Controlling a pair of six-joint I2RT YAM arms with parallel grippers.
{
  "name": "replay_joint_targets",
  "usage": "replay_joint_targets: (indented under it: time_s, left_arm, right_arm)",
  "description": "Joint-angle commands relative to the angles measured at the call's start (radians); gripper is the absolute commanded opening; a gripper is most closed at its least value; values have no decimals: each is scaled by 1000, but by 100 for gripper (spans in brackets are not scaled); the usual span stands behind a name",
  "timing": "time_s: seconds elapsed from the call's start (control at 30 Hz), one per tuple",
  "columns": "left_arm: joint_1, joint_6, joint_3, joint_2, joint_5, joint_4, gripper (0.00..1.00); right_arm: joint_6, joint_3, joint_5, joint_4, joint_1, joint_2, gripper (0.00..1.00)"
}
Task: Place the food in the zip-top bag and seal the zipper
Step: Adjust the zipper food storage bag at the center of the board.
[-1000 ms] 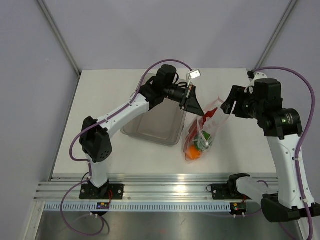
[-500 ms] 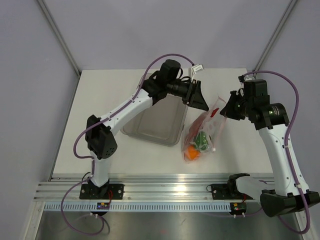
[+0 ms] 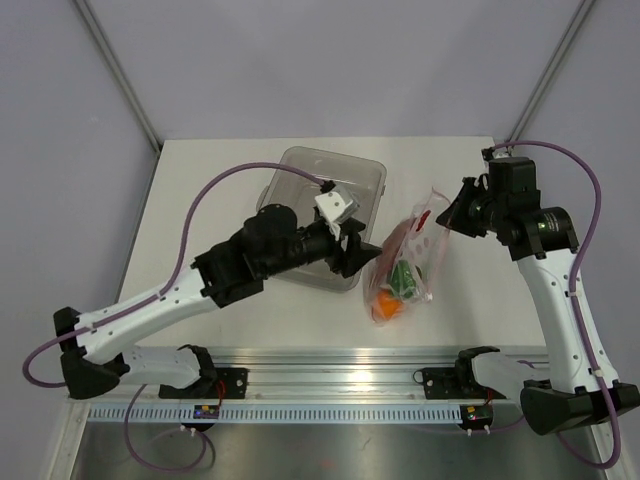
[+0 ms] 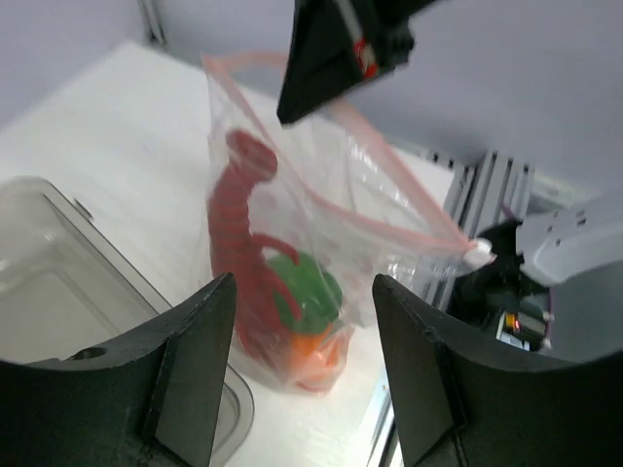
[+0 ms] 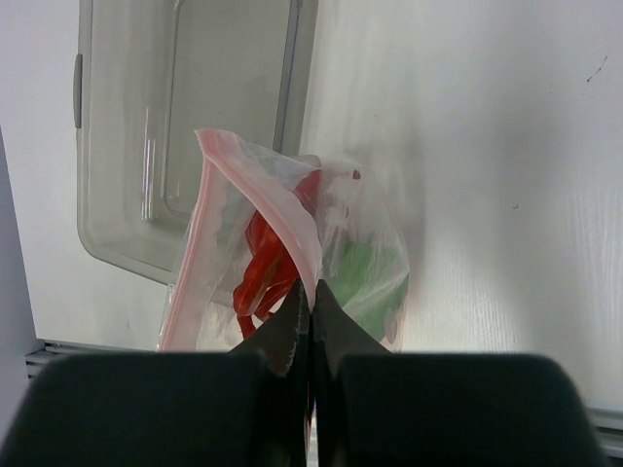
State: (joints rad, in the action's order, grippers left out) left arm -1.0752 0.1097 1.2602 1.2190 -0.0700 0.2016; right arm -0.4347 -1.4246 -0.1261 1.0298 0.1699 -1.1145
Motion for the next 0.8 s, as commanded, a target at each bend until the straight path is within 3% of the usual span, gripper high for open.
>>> replay_joint_targets:
  time_s: [0.0,0.1,0.13,0.33,0.5,0.77]
  left_arm:
    - [-34,-47,-34,1,241,-113,61]
    - [-149,-60,-53,19,315,-113,63]
    - [-204,-65,-50,30,369,-113,68]
    - [-293,-55,10,128,516,-74,83]
    - [-302,112,91,174,616,-10,84]
    - [-302,289,197,184,611,13,77]
  right_arm:
    - [-22,-36,-24,-73,6,-2,0]
    - [-22,-31,-29,-74,5,-8,0]
    - [-22,-28,-30,-73,6,-8,0]
    - [-16,-14,-35,-70,5,10,0]
    - [-7,-8,-37,-60,5,34,0]
    - [-4,-4,-35,-48,5,56,0]
